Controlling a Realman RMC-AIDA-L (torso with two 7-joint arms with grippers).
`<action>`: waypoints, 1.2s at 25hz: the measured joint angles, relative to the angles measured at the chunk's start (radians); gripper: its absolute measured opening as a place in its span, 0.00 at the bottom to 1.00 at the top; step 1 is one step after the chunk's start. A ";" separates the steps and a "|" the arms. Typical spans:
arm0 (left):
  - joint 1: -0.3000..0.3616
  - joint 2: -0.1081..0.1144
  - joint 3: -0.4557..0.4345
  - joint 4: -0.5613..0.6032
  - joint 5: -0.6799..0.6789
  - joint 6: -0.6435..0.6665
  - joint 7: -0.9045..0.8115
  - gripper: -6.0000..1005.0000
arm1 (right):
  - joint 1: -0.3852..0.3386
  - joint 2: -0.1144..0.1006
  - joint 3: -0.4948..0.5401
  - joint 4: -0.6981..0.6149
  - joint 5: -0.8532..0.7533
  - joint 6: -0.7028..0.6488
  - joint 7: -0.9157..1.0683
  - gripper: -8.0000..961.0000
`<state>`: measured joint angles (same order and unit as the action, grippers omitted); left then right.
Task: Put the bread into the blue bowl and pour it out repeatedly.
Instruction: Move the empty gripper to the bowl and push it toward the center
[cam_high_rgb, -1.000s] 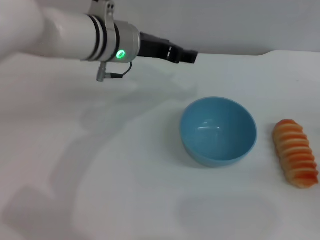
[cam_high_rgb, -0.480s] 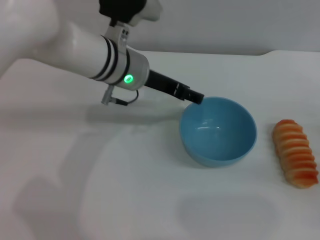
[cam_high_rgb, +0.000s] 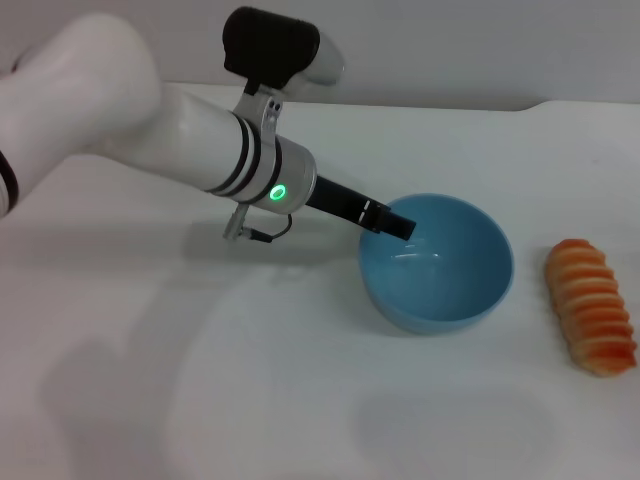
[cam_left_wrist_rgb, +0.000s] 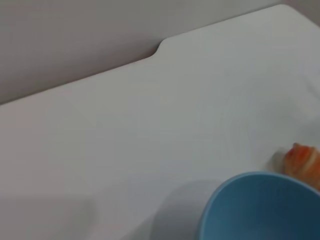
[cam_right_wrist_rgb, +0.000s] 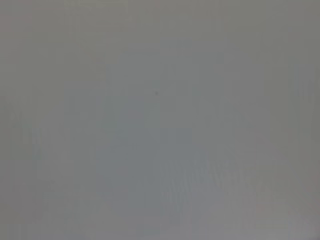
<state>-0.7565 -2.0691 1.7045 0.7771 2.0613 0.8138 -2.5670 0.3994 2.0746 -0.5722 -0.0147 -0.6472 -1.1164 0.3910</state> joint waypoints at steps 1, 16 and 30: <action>-0.002 0.000 0.014 -0.010 -0.006 -0.015 0.000 0.78 | 0.000 0.000 0.000 0.001 0.000 0.000 0.000 0.64; -0.013 -0.003 0.138 -0.087 -0.062 -0.109 -0.006 0.69 | -0.005 0.003 0.000 0.008 -0.003 0.000 0.007 0.63; -0.019 -0.001 0.195 -0.095 -0.119 -0.125 0.000 0.52 | -0.007 0.003 0.000 0.024 0.000 -0.006 0.009 0.62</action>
<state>-0.7751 -2.0702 1.8998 0.6820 1.9426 0.6889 -2.5669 0.3926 2.0771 -0.5721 0.0089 -0.6471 -1.1221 0.3996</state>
